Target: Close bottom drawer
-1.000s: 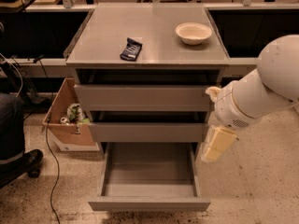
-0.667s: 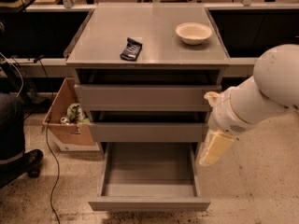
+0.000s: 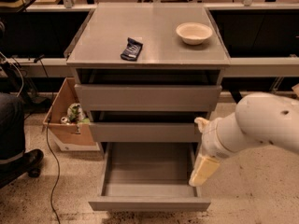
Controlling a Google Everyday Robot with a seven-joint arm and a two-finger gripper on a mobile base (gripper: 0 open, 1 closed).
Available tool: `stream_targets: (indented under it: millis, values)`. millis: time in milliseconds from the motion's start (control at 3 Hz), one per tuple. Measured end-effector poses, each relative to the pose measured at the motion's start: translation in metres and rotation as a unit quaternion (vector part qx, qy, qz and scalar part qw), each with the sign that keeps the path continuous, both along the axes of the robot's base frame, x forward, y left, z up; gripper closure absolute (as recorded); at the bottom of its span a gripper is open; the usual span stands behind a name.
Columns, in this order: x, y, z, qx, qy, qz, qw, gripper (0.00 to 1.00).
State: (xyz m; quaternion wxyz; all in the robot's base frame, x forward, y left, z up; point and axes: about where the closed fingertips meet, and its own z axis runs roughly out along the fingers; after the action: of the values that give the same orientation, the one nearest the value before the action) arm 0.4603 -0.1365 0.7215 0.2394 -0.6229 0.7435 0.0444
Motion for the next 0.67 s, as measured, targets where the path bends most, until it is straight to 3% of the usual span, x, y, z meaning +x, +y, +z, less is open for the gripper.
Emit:
stream_targets:
  millis: [667]
  values:
    - [-0.015, 0.018, -0.087, 0.041, -0.002, 0.012, 0.9991, 0.0]
